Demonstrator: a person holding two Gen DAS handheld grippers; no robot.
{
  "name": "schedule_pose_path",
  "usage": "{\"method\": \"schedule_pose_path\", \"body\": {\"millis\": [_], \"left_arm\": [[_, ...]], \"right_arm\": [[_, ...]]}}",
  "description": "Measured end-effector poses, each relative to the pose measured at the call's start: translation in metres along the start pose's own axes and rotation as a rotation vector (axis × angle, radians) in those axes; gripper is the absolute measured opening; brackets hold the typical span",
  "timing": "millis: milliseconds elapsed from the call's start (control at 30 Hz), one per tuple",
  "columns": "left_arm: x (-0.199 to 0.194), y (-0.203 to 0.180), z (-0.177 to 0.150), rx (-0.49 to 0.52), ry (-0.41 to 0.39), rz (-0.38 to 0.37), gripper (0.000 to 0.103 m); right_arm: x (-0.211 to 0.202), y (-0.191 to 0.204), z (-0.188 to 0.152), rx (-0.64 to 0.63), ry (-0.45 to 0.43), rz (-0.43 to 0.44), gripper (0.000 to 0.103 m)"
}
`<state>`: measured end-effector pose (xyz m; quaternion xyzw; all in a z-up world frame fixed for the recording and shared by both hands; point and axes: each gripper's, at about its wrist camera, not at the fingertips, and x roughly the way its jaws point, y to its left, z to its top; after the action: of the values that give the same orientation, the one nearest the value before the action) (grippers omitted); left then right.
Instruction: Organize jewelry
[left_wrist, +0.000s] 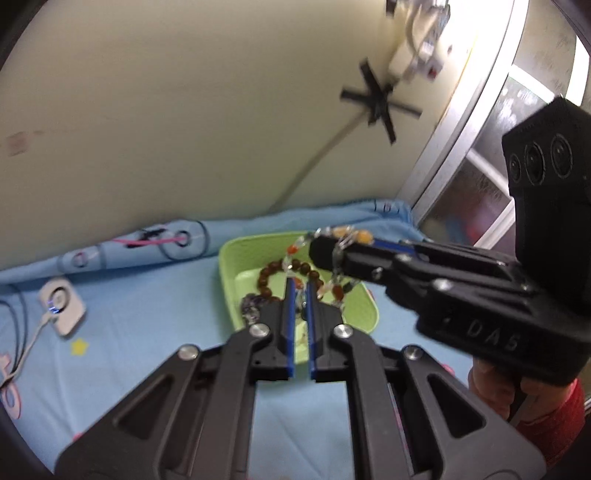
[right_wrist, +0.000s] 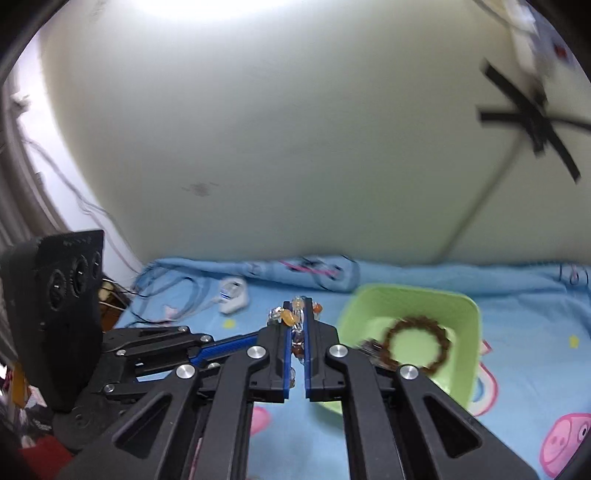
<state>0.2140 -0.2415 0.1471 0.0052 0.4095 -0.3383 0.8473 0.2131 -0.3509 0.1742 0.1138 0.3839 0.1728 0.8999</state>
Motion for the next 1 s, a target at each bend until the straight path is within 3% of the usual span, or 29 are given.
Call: {"method": "schedule_pose_path", "body": {"millis": [100,167,267,500,567,667,800,1000], "left_arm": [[0.046,-0.005,-0.007,0.033,0.091,0.045,0.005],[0.081,-0.005,-0.017,0.038,0.197,0.072,0.005],[0.093,-0.001,-0.024,0.018,0.238,0.06,0.005],[0.035,0.013,-0.024,0.038,0.191,0.094,0.005],[0.021,0.017,-0.026,0.027,0.192,0.106,0.005],[0.02,0.014,-0.025,0.042,0.225,0.124,0.005],[0.001,0.006,-0.02,0.037,0.176,0.094,0.005],[-0.081,0.023,-0.04,0.047,0.042,0.098,0.009]], "right_arm": [[0.024,-0.033,-0.019,0.026,0.043,-0.116,0.0],[0.047,-0.058,-0.036,0.045,0.136,-0.17,0.0],[0.059,-0.08,-0.056,0.08,0.22,-0.215,0.0],[0.029,-0.061,-0.07,0.025,0.22,-0.233,0.0],[0.02,-0.048,-0.069,0.016,0.2,-0.231,0.008],[0.004,-0.029,-0.069,0.025,0.143,-0.193,0.011],[-0.021,-0.009,-0.073,0.055,0.056,-0.135,0.013],[-0.046,0.03,-0.118,0.011,-0.007,-0.067,0.014]]}}
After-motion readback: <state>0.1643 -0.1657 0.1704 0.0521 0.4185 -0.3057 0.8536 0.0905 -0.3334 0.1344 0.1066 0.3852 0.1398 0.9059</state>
